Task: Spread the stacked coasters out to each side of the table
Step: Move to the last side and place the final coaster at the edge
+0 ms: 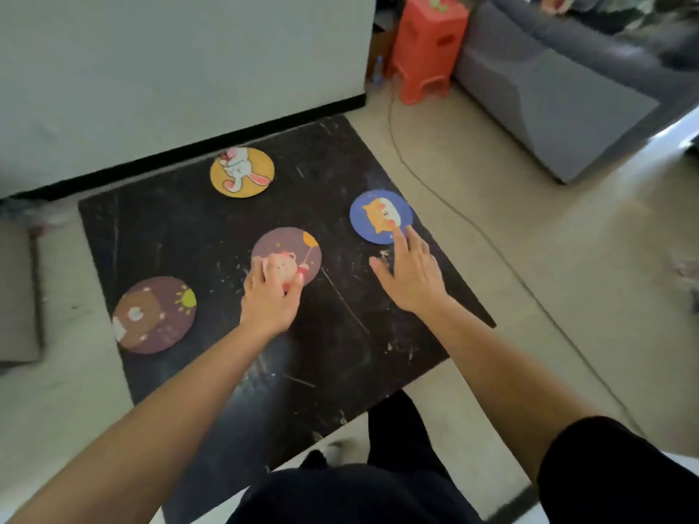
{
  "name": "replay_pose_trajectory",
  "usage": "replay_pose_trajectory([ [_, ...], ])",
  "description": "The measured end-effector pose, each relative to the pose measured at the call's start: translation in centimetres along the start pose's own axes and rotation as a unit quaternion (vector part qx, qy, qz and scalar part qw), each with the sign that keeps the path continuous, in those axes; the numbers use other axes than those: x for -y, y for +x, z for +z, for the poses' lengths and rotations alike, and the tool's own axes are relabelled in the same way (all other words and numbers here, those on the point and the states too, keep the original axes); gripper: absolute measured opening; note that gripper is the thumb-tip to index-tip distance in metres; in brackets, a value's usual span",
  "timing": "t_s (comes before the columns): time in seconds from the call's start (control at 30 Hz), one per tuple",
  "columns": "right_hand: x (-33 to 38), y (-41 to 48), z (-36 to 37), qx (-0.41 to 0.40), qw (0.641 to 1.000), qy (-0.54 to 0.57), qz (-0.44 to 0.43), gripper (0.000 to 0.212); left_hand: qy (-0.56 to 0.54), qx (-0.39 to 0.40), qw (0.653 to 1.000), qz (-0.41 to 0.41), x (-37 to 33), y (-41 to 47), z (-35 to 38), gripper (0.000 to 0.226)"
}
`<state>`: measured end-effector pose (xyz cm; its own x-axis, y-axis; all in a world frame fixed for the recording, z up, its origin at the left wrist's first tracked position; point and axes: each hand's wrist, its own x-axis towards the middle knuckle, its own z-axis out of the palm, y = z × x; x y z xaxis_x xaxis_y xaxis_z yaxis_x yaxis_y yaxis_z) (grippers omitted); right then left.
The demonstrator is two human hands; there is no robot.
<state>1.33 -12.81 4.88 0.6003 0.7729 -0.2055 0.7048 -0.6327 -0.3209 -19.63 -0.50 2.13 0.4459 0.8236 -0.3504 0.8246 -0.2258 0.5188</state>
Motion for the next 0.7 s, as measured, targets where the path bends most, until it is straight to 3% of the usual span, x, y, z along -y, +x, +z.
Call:
replay_pose_trajectory([
  [0.13, 2.3, 7.3, 3.8, 0.120, 0.991, 0.057, -0.031, 0.070, -0.080, 0.000, 0.985, -0.155, 2.5, 4.4, 1.5, 0.076],
  [0.33, 4.8, 13.0, 9.4, 0.269, 0.946, 0.177, 0.043, 0.074, -0.183, -0.015, 0.920, -0.346, 4.0, 8.7, 3.1, 0.095],
  [0.7, 5.4, 13.3, 11.9, 0.271, 0.918, 0.263, 0.119, 0.037, -0.276, -0.117, 0.864, -0.404, 4.0, 9.8, 5.3, 0.066],
])
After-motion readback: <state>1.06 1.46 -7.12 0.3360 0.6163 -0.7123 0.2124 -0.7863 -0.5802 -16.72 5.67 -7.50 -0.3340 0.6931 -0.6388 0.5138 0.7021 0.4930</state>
